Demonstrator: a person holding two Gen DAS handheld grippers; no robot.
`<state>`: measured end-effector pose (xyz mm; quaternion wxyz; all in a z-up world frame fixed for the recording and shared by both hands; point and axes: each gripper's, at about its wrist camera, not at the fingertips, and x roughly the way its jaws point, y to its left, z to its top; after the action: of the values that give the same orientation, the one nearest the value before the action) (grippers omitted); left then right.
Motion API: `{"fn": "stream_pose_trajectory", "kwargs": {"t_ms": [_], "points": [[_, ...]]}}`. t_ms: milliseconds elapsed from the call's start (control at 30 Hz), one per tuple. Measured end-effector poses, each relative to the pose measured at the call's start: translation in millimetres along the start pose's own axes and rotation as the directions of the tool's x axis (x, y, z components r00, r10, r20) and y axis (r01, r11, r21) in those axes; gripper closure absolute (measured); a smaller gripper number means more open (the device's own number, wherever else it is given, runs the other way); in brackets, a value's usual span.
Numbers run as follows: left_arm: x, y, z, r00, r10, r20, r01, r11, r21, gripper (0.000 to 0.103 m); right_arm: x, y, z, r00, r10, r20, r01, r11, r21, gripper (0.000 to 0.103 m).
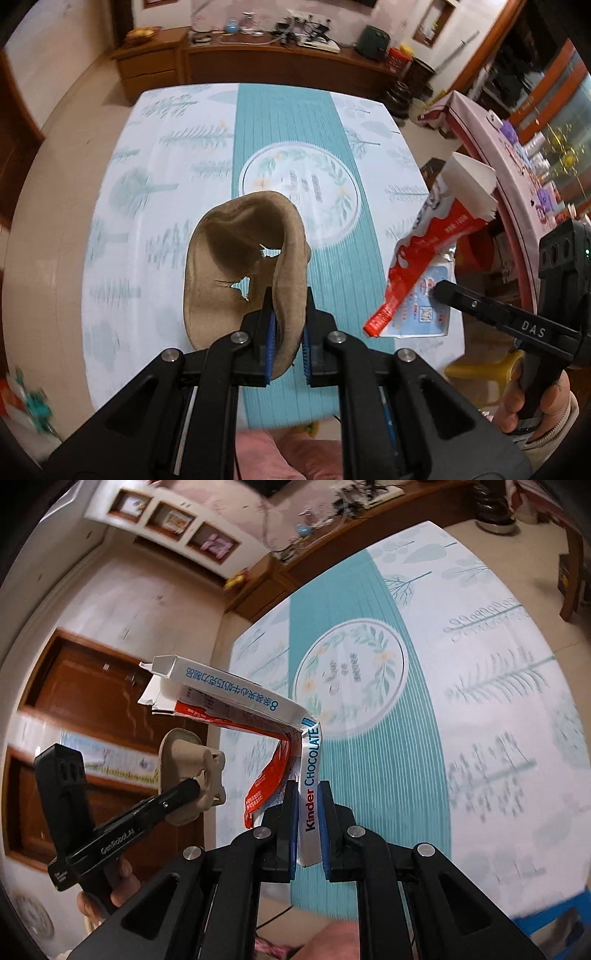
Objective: Collect trash
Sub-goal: 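Lower both grippers over the black bin and open them to drop items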
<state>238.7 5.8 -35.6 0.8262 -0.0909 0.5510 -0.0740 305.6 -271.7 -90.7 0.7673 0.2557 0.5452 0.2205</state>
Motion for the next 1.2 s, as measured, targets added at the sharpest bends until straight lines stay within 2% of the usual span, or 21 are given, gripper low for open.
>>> {"fn": "stream_pose_trajectory", "kwargs": {"t_ms": [233, 433, 567, 733, 967, 1200], "points": [[-41, -9, -103, 1.0, 0.014, -0.019, -0.016, 0.996, -0.084, 0.094, -59, -7, -97, 0.997, 0.013, -0.081, -0.018, 0.998, -0.062, 0.093], [-54, -7, -177, 0.996, 0.062, -0.071, -0.068, 0.993, -0.094, 0.094, -68, -34, -170, 0.987, 0.012, -0.161, -0.017, 0.999, -0.029, 0.093], [-41, -4, -217, 0.989, 0.124, -0.081, -0.129, 0.99, -0.054, 0.094, -58, -51, -221, 0.981, -0.027, -0.191, 0.025, 1.0, -0.011, 0.093], [11, 6, -260, 0.984, 0.128, -0.128, -0.134, 0.99, -0.043, 0.094, -24, -82, -276, 0.963, -0.097, -0.253, 0.107, 0.994, 0.024, 0.093], [96, 18, -311, 0.974, 0.108, -0.2, -0.111, 0.994, 0.0, 0.094, 35, -127, -347, 0.92, -0.244, -0.307, 0.26, 0.966, 0.012, 0.093], [190, 28, -351, 0.95, 0.118, -0.289, -0.103, 0.992, 0.066, 0.094, 95, -180, -395, 0.879, -0.335, -0.339, 0.375, 0.926, 0.055, 0.093]]}}
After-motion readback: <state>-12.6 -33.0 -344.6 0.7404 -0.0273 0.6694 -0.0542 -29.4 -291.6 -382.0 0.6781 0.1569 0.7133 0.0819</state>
